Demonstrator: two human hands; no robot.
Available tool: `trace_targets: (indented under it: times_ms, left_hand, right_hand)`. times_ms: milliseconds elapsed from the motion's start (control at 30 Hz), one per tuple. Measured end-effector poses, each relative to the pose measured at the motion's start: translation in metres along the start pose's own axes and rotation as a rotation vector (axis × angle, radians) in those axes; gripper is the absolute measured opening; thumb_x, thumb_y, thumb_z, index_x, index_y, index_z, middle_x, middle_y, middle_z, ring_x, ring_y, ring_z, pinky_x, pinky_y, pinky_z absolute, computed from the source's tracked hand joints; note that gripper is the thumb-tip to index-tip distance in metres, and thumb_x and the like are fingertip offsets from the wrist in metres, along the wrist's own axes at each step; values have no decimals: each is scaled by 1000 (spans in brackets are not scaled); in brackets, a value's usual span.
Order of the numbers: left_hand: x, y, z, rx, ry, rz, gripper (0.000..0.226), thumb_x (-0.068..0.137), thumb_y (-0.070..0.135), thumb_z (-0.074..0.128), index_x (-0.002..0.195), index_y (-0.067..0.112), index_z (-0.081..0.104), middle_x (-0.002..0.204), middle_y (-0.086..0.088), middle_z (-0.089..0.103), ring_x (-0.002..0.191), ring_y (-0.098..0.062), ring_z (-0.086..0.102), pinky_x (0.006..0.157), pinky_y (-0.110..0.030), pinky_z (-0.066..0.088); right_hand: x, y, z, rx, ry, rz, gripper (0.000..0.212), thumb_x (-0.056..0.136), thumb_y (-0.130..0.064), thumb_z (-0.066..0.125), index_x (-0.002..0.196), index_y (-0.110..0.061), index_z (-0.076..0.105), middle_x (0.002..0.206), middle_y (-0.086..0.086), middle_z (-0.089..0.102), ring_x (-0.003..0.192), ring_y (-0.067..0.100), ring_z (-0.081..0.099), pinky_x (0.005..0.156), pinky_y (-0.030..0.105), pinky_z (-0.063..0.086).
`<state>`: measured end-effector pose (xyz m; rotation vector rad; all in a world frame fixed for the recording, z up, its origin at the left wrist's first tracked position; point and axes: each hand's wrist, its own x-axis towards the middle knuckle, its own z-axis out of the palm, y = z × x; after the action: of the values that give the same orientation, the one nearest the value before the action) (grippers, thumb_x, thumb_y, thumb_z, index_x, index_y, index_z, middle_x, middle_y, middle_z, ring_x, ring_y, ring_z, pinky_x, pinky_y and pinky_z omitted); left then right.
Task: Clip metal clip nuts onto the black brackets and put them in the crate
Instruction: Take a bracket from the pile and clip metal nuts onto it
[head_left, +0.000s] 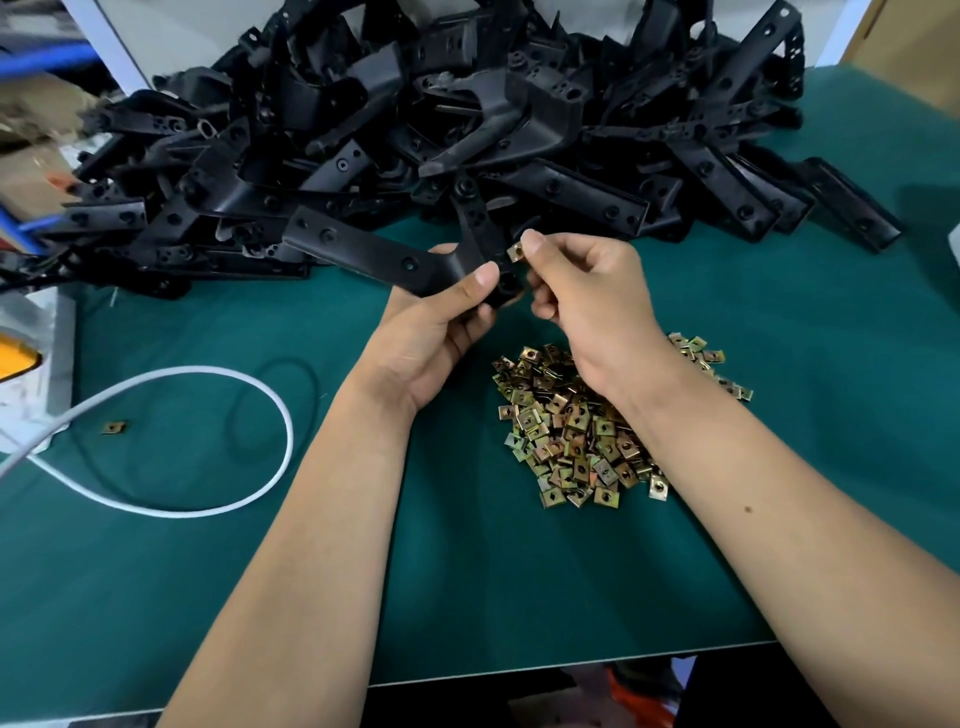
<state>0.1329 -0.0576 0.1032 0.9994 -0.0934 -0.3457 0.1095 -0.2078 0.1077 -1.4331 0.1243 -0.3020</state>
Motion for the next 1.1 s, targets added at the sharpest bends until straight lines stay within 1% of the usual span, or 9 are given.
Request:
trace_targets:
  times_ms: [133, 233, 300, 367, 433, 600, 833, 967, 1100]
  left_hand:
    - [0, 0, -1, -7, 16, 21, 19, 74, 11, 79, 88, 22, 71, 95, 0, 71, 98, -19, 64, 62, -17, 54]
    - [-1, -1, 0, -12, 14, 24, 18, 75, 10, 79, 84, 23, 72, 93, 1, 73, 93, -16, 68, 62, -18, 55]
    - [-1, -2, 1, -11, 8, 29, 17, 75, 10, 79, 80, 26, 75, 91, 3, 74, 87, -11, 70, 63, -18, 55]
    - [-1, -2, 3, -18, 17, 28, 19, 73, 11, 80, 84, 25, 72, 91, 3, 74, 87, -12, 70, 64, -18, 55]
    - [-1, -2, 3, -14, 21, 28, 20, 73, 12, 80, 87, 23, 71, 92, 3, 74, 88, -12, 70, 64, -18, 55]
    - [0, -3, 4, -23, 15, 27, 19, 72, 12, 79, 86, 23, 72, 92, 3, 74, 87, -10, 70, 64, -18, 55]
    - [-1, -1, 4, -19, 11, 9, 27, 78, 12, 77, 101, 16, 65, 90, 5, 73, 82, -6, 69, 65, -16, 54]
    - [-1, -2, 4, -5, 3, -5, 20, 74, 12, 79, 91, 18, 70, 87, 4, 73, 82, -7, 71, 64, -17, 55]
    - [1, -3, 4, 25, 11, -4, 16, 72, 13, 81, 83, 22, 74, 90, 3, 75, 88, -12, 73, 63, -17, 55]
  right_hand:
    - [-2, -1, 2, -27, -6, -1, 20, 99, -20, 69, 82, -10, 73, 63, -7, 59, 60, 6, 51, 53, 21, 43]
    - [-4, -1, 4, -15, 10, 6, 23, 99, -19, 69, 79, -9, 72, 61, -7, 57, 58, 7, 49, 52, 21, 41]
    - [-5, -1, 6, 54, 28, 53, 24, 99, -18, 69, 76, -12, 72, 61, -7, 56, 57, 7, 48, 51, 21, 41]
    - [-6, -2, 7, 155, 38, 103, 25, 100, -16, 69, 75, -12, 70, 60, -6, 56, 55, 6, 48, 50, 21, 41]
    - [-6, -2, 8, 184, 45, 114, 25, 100, -15, 68, 76, -10, 69, 60, -5, 56, 54, 5, 48, 49, 21, 40]
    - [-6, 0, 9, 161, 85, 109, 24, 100, -16, 68, 77, -9, 69, 62, -4, 54, 56, 7, 46, 50, 20, 40]
    - [-5, 0, 8, 80, 50, 85, 30, 100, -18, 68, 70, -14, 67, 60, -6, 48, 56, 8, 44, 50, 20, 39]
    - [-6, 2, 7, 16, 72, 99, 28, 100, -22, 69, 73, -15, 69, 55, -8, 48, 53, 6, 44, 50, 21, 41]
    - [-7, 5, 7, -20, 62, 71, 31, 100, -21, 67, 69, -17, 67, 50, -14, 44, 48, 3, 39, 55, 23, 36]
